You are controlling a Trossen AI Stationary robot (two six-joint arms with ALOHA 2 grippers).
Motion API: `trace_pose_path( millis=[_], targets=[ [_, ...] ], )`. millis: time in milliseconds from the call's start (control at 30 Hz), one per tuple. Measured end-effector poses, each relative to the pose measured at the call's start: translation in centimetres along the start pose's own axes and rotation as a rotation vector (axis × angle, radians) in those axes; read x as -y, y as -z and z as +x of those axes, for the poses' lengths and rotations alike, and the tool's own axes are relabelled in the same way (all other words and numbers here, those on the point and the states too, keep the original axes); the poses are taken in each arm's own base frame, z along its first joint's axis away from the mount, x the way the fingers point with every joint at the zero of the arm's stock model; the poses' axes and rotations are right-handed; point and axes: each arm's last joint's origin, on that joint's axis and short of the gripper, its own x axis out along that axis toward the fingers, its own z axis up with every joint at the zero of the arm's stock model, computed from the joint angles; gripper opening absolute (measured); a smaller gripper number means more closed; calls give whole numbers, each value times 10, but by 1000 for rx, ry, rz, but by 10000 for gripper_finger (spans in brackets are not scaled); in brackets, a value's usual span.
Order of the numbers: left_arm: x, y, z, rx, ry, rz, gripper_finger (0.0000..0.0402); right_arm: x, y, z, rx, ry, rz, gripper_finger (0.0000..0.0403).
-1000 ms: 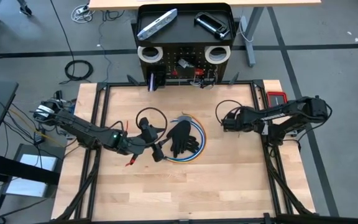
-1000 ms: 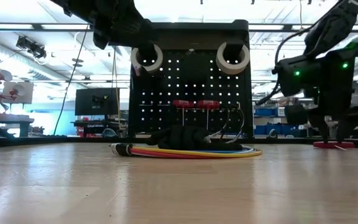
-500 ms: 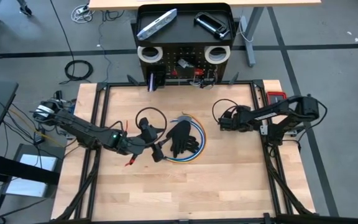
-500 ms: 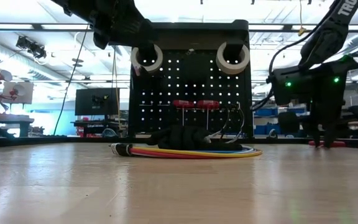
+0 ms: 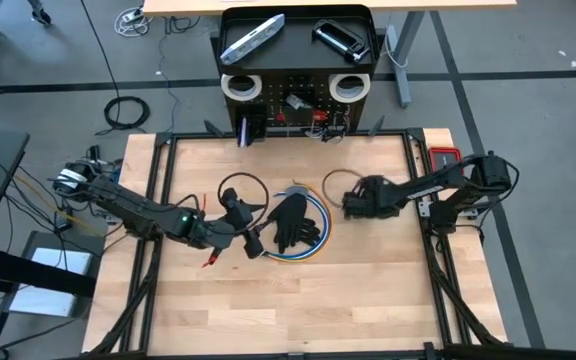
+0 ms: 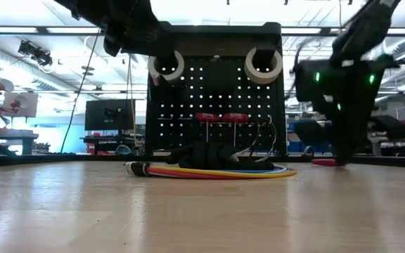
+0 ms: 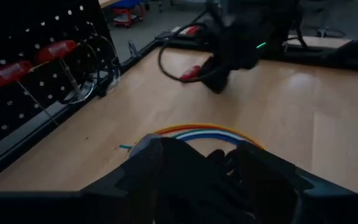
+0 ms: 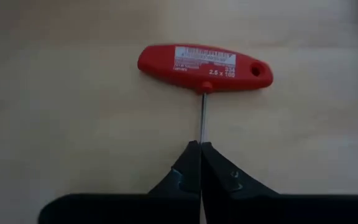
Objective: Hang tools onto peg board
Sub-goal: Hang the red allen wrench on the peg board
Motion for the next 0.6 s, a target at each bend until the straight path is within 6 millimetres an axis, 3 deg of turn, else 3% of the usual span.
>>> trace_pose_path(
  millis=[100,367,500,600],
  targets=[
    [-2,4,0,-24,-35,10,211,-9,6,-25,36,-88,-106,7],
    [-17,12,11,-9,-129,-43,211,-33,26,-85,429,-360,-444,3],
    [-35,31,24,56,-39,-168,211,-42,30,-94,513,-408,-570,2],
    [-48,47,29,102,48,-248,211,-38,26,-88,492,-374,-527,6]
  ],
)
